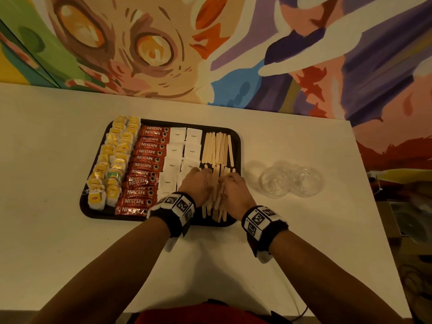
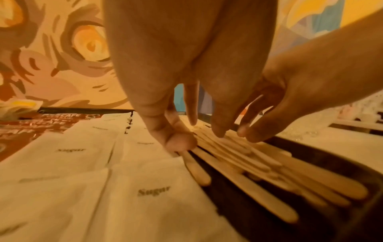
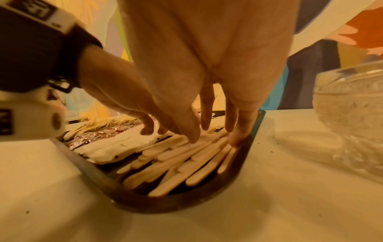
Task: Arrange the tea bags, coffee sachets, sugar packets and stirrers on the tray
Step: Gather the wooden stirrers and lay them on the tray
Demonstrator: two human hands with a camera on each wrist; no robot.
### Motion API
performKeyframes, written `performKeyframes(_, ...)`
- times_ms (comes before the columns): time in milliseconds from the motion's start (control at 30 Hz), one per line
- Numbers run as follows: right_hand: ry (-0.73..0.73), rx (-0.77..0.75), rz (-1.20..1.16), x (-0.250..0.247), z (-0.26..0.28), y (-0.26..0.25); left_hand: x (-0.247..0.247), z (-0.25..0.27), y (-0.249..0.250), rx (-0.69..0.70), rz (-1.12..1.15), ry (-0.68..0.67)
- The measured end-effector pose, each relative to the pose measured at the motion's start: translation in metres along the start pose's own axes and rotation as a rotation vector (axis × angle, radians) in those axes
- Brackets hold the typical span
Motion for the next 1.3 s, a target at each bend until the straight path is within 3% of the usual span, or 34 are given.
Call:
performKeyframes(200, 0.007, -0.068, 0.072, 0.009, 0.004, -0.009, 0.006, -0.006, 0.003, -0.019, -0.022, -0.050)
performKeyframes(267, -0.028, -0.062, 0.071, 0.012, 0.012, -0.006, 0.004, -0.010, -0.003, -0.024, -0.022, 0.008)
performKeyframes(400, -0.105, 0.020, -0.031, 0.018, 0.021, -0.002, 0.006, -0.009, -0.006, -0.040, 0.030, -0.006)
performKeyframes(500, -0.052, 0.062, -0.094, 0.014, 0.018, -0.001, 0.006, -0.004, -0.003, -0.018, 0.048, -0.004)
performKeyframes(667, 0.044, 0.074, 0.017, -0.002, 0.013, -0.008, -0.001, -0.001, -0.012, -0.069, 0.142, 0.136)
performKeyframes(800, -0.013, 0.086, 0.109, 0.010, 0.000, -0.015, 0.007, 0.006, -0.001, -0.020, 0.053, 0.052)
performKeyframes(867, -0.038, 0.106, 0.090, 0.016, -0.003, -0.016, 0.012, 0.005, -0.006, -0.074, 0.107, 0.037)
performKeyframes(1033, 0.034, 0.179, 0.072, 0.015, -0.003, -0.004, 0.006, 0.007, -0.024, -0.194, 0.227, 0.151)
performKeyframes(1300, 0.096, 0.243, -0.056, 0.011, -0.006, -0.005, 0.011, 0.008, -0.014, -0.152, 0.188, 0.093)
Point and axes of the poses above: each hand's wrist, its own z-axis away from the middle knuckle, its own x-axis out of the palm, y = z × x, the point moved 7 cm from there along -z, towards the middle knuckle, and after that the axes turned 2 degrees about -x, right-handed, at the moved point
